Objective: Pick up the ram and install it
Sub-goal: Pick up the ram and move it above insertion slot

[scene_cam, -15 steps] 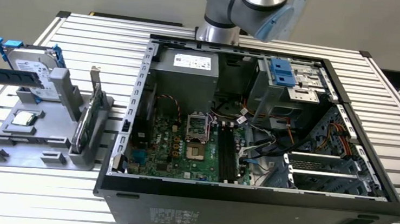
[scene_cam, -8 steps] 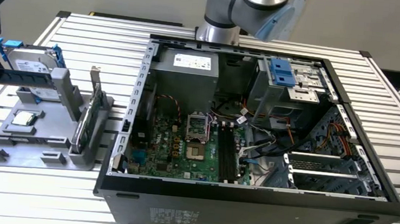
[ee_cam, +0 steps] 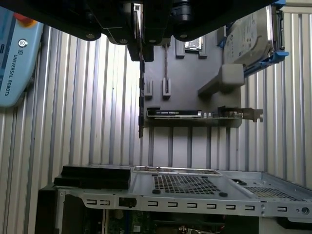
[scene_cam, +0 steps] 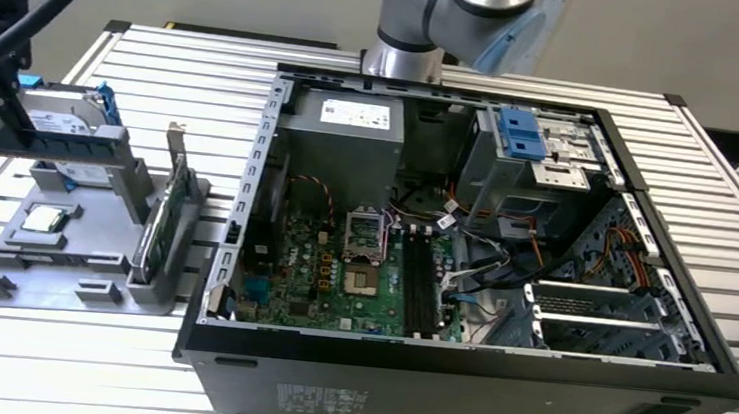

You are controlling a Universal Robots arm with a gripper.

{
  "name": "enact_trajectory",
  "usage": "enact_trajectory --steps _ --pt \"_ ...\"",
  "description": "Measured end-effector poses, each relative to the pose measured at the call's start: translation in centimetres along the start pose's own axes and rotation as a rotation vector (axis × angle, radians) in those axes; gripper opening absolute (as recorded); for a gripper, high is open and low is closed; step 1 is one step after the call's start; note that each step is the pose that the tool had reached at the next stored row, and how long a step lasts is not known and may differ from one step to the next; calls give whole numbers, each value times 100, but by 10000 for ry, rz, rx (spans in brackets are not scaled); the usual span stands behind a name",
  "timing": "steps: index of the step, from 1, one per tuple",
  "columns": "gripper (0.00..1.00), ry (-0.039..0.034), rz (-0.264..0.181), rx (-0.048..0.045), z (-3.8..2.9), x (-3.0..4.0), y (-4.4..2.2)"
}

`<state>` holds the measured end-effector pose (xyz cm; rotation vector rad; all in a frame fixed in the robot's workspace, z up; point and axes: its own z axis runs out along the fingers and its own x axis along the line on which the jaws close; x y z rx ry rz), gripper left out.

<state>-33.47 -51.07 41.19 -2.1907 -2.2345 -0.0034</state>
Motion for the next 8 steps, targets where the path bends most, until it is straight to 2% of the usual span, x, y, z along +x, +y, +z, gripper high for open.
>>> enact_trajectory --steps 8 --pt "0 1 0 -1 -1 -4 201"
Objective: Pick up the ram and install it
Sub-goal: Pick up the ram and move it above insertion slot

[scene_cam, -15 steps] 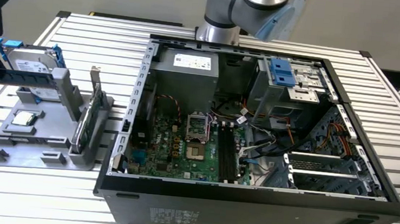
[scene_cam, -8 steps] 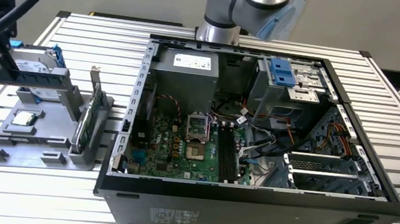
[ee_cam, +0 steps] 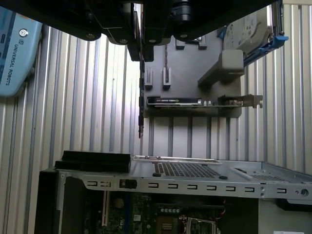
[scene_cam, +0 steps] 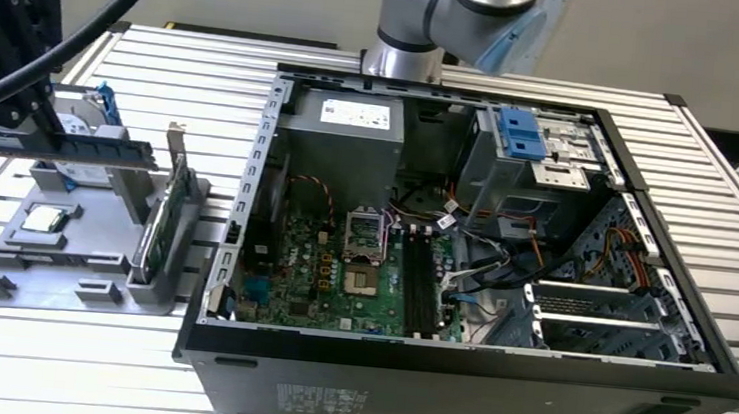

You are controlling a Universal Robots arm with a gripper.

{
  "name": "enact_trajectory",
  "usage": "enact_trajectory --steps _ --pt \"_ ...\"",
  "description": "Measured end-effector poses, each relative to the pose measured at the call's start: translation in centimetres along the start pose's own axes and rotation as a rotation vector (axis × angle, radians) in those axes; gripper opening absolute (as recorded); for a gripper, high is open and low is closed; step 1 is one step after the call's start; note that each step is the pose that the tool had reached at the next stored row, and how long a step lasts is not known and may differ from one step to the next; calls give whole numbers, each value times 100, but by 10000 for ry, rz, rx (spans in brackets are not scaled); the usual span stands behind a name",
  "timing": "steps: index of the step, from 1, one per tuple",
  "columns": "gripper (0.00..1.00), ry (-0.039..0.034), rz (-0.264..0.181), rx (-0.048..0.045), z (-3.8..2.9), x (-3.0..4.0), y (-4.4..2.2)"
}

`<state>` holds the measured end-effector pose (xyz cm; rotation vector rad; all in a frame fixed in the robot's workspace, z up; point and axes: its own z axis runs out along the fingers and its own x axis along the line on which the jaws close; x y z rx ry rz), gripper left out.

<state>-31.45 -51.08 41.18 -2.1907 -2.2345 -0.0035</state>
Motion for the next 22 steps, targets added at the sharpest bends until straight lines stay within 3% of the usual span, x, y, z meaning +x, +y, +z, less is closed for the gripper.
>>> enact_trajectory --steps 22 --pt "0 -1 0 1 -5 -11 575"
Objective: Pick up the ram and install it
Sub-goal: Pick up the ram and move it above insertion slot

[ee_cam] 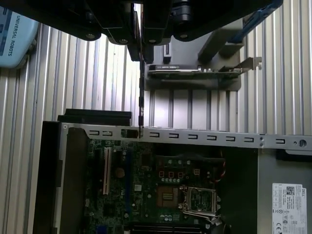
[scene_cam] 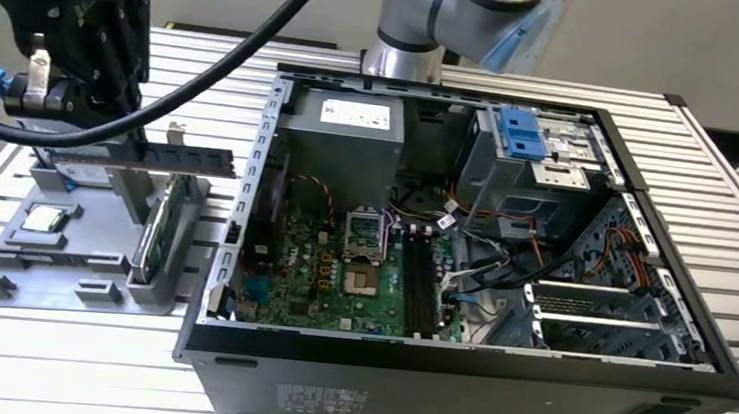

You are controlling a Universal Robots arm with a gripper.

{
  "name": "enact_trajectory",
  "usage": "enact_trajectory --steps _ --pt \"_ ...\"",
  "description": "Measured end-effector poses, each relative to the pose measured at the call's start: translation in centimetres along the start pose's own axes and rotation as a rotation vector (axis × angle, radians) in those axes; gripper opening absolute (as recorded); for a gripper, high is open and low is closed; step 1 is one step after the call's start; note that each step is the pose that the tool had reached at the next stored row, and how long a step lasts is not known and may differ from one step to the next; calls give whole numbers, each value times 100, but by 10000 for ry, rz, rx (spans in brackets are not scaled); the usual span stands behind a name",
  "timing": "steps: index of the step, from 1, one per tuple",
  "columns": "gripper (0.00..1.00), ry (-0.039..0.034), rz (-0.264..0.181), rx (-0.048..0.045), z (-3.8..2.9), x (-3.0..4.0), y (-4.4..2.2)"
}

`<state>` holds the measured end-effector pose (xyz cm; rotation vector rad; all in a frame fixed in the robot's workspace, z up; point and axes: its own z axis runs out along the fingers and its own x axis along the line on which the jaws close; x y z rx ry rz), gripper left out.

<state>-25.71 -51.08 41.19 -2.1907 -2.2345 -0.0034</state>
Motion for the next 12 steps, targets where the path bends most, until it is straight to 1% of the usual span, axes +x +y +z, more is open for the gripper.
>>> enact_trajectory --steps 12 --pt "0 0 0 1 -3 -7 347"
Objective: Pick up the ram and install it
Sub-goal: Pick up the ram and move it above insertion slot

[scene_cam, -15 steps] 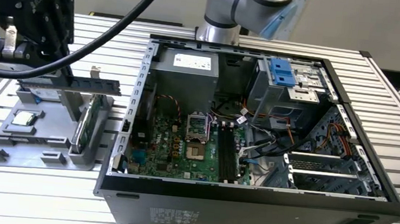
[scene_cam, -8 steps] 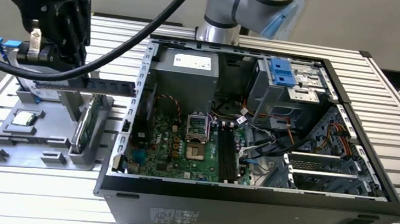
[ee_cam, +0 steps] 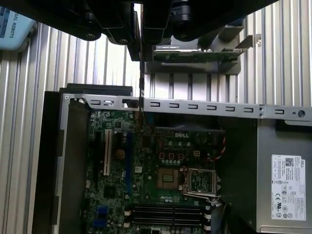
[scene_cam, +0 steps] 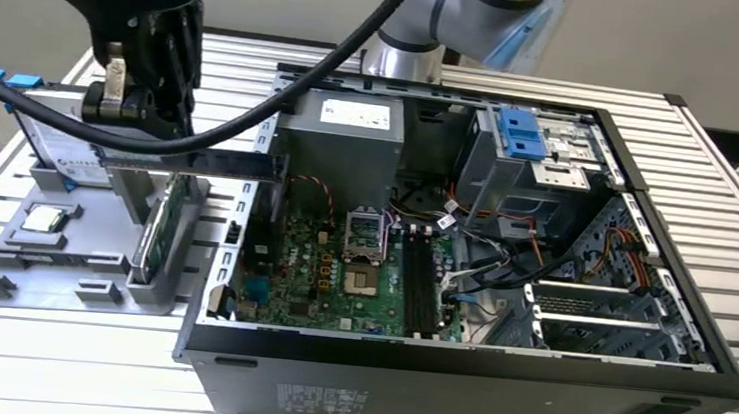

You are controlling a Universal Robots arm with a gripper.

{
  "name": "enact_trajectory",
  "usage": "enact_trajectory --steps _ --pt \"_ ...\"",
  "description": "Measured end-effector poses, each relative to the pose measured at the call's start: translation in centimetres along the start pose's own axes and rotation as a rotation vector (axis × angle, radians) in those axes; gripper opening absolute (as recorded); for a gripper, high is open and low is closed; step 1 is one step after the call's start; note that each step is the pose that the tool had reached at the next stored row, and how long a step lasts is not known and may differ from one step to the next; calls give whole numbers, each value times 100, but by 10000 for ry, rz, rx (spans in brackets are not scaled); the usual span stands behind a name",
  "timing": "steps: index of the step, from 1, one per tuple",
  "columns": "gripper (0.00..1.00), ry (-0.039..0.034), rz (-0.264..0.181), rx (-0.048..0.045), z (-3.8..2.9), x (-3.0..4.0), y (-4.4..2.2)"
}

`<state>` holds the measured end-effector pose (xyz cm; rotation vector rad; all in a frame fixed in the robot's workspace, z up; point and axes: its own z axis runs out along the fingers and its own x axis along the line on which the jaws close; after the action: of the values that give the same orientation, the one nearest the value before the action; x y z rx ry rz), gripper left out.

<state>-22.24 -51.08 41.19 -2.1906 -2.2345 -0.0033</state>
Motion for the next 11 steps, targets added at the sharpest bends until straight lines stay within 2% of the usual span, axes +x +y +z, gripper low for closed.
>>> enact_trajectory --steps 11 --pt "0 0 1 -1 -2 -6 302"
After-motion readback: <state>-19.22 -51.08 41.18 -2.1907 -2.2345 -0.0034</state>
